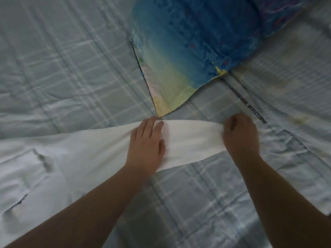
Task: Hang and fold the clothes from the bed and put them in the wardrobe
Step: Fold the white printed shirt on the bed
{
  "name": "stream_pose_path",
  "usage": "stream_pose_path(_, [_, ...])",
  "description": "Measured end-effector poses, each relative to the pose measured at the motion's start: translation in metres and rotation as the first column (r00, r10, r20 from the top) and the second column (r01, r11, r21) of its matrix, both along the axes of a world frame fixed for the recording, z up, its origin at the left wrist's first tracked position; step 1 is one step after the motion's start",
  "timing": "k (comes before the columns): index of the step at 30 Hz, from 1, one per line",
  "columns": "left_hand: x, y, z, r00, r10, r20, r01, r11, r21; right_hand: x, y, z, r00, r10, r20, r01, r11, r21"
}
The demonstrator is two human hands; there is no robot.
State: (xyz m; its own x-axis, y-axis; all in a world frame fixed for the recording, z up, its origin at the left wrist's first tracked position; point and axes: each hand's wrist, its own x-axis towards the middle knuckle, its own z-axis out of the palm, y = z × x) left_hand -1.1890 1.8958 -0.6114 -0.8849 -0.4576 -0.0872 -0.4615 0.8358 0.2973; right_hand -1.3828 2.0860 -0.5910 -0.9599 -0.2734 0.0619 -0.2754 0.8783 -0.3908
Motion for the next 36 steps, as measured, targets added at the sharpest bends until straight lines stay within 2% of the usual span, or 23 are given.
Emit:
stream_pose_path(2, [0.014,0.011,-0.006,0.998,-0.049,0.040,0.049,0.999,-0.013,0.012,0.010,-0.007,0.999,-0.031,0.005,0.032,0.999,-0.015])
stream_pose_path(6, [0.026,0.021,-0.020,0.985,-0.057,0.161,0.063,0.997,-0.034,0.023,0.017,-0.011,0.980,-0.120,0.161,0.107,0.990,0.086])
stream_pose_path(12, [0.018,0.030,-0.023,0.988,-0.034,0.152,0.042,0.998,-0.050,0.008,0.010,-0.003,0.909,-0.209,0.361,0.180,0.977,0.113])
stream_pose_path(14, [0.018,0.029,-0.022,0.986,-0.038,0.162,0.045,0.998,-0.042,0.000,0.011,0.004,0.882,-0.200,0.426,0.207,0.978,0.032])
stream_pose_path(15, [0.019,0.028,-0.021,0.986,-0.037,0.162,0.044,0.998,-0.037,-0.004,0.013,0.008,0.864,-0.192,0.465,0.249,0.966,-0.063])
stream_pose_path(17, [0.020,0.027,-0.017,0.987,-0.031,0.157,0.036,0.999,-0.030,-0.009,0.014,0.020,0.824,-0.158,0.544,0.352,0.895,-0.273])
stream_pose_path(19, [0.016,0.026,-0.013,0.988,-0.017,0.151,0.022,0.999,-0.029,-0.012,0.014,0.030,0.797,-0.166,0.580,0.439,0.819,-0.370])
stream_pose_path(21, [0.008,0.025,-0.010,0.989,-0.011,0.148,0.015,1.000,-0.024,-0.015,0.011,0.033,0.819,-0.200,0.537,0.455,0.796,-0.399])
stream_pose_path(22, [0.005,0.025,-0.009,0.989,-0.011,0.148,0.013,1.000,-0.018,-0.016,0.009,0.032,0.860,-0.209,0.465,0.408,0.830,-0.381])
stream_pose_path(25, [-0.001,0.029,-0.014,0.982,-0.025,0.185,0.030,0.999,-0.028,-0.015,0.013,0.017,0.960,-0.126,0.249,0.166,0.976,-0.145])
stream_pose_path(27, [-0.001,0.031,-0.020,0.981,-0.028,0.191,0.041,0.997,-0.065,-0.014,0.018,0.003,0.981,-0.045,0.186,0.045,0.999,0.008])
stream_pose_path(29, [-0.002,0.031,-0.025,0.977,-0.027,0.209,0.046,0.996,-0.083,-0.015,0.019,-0.008,0.988,-0.014,0.153,0.003,0.997,0.073])
stream_pose_path(31, [-0.005,0.031,-0.026,0.968,-0.035,0.249,0.055,0.996,-0.071,-0.013,0.015,-0.007,0.986,-0.056,0.157,0.045,0.996,0.075])
stream_pose_path(34, [-0.008,0.028,-0.019,0.946,-0.072,0.315,0.078,0.997,-0.008,0.000,0.006,0.015,0.947,-0.177,0.267,0.194,0.980,-0.040])
stream_pose_path(36, [-0.003,0.022,-0.006,0.967,-0.094,0.238,0.073,0.993,0.094,0.023,-0.007,0.039,0.937,-0.150,0.315,0.209,0.965,-0.162])
